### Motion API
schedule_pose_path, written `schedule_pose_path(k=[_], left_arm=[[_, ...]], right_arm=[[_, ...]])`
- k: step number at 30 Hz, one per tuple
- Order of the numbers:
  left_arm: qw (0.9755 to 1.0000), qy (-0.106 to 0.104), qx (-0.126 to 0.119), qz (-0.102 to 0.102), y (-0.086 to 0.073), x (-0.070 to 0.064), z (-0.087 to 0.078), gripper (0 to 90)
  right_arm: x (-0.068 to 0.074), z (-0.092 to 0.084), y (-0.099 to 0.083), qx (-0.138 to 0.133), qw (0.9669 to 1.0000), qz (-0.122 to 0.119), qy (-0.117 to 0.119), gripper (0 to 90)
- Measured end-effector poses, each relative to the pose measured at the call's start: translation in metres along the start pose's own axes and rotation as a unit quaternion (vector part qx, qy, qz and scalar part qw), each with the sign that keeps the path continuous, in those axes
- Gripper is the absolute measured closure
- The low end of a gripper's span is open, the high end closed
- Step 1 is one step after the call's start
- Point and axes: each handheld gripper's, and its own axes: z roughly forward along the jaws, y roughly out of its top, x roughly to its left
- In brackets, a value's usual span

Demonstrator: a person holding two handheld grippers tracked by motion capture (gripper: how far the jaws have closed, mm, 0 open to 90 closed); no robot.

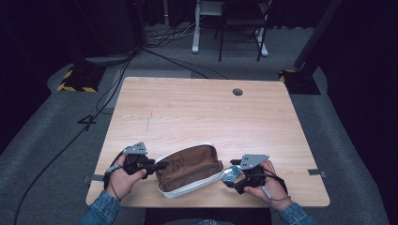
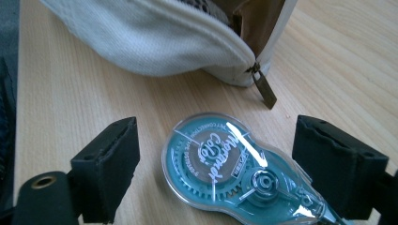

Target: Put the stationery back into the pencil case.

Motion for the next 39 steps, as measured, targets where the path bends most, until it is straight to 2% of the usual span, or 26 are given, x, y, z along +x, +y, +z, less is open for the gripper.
schedule_pose_path(k=[7,12,18,19,21,34,39], left_arm=[[1.0,-0.001,0.0,0.0,0.0,0.0,0.0,82.2],[1.0,-0.003,0.001,-0.002,0.0,0.001,0.0,82.2],[1.0,-0.003,0.001,-0.003,0.0,0.001,0.0,82.0],[1.0,-0.003,0.001,-0.003,0.0,0.001,0.0,82.0],[1.0,-0.003,0.0,-0.003,0.0,0.001,0.0,82.0],[1.0,-0.003,0.002,-0.003,0.0,0.001,0.0,81.9],[1.0,-0.003,0.002,-0.003,-0.001,0.001,0.0,81.8]], right_arm=[[-0.001,0.006,-0.005,0.024,0.9997,-0.007,-0.006,15.6],[0.0,0.006,-0.006,0.028,0.9996,0.005,0.004,16.6],[-0.002,0.002,-0.007,0.025,0.9995,0.018,-0.003,32.2],[-0.002,0.001,-0.007,0.026,0.9995,0.017,-0.003,36.0],[-0.002,-0.002,-0.006,0.031,0.9993,0.019,-0.004,49.2],[-0.001,-0.005,-0.005,0.034,0.999,0.028,0.002,50.1],[-0.002,-0.011,-0.003,0.03,0.999,0.031,-0.008,50.2]])
